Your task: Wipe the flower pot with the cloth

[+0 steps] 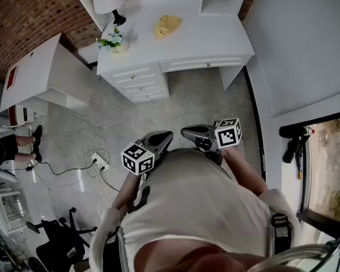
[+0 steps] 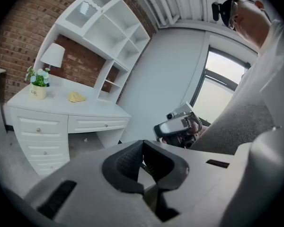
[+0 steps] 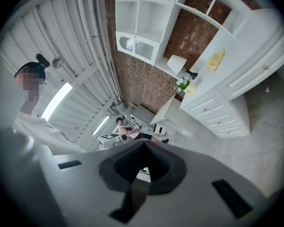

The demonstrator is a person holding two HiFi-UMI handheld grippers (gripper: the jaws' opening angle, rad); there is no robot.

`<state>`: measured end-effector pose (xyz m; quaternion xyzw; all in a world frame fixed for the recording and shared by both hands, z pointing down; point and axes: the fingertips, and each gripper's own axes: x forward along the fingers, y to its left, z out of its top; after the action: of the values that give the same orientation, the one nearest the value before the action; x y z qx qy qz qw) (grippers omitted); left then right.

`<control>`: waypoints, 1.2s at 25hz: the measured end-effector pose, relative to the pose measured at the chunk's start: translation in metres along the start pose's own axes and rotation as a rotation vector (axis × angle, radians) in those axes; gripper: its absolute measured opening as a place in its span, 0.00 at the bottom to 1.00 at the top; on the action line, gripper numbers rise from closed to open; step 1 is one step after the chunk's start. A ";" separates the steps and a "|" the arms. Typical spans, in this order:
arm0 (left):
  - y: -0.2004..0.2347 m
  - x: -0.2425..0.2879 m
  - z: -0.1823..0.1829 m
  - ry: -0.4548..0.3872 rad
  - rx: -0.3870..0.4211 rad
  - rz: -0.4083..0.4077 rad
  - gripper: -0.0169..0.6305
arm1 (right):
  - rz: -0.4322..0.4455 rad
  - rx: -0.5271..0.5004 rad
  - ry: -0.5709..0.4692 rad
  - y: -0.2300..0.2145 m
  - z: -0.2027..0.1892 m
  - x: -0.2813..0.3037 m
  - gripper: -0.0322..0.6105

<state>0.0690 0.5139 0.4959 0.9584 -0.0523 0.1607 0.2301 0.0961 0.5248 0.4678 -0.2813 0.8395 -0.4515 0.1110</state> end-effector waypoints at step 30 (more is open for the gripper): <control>0.082 0.027 0.024 -0.001 -0.161 0.018 0.06 | -0.142 -0.003 0.285 -0.082 0.032 0.037 0.07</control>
<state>0.0867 0.4288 0.5193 0.9364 -0.0737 0.1576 0.3049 0.1107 0.4460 0.5198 -0.2730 0.8254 -0.4925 -0.0418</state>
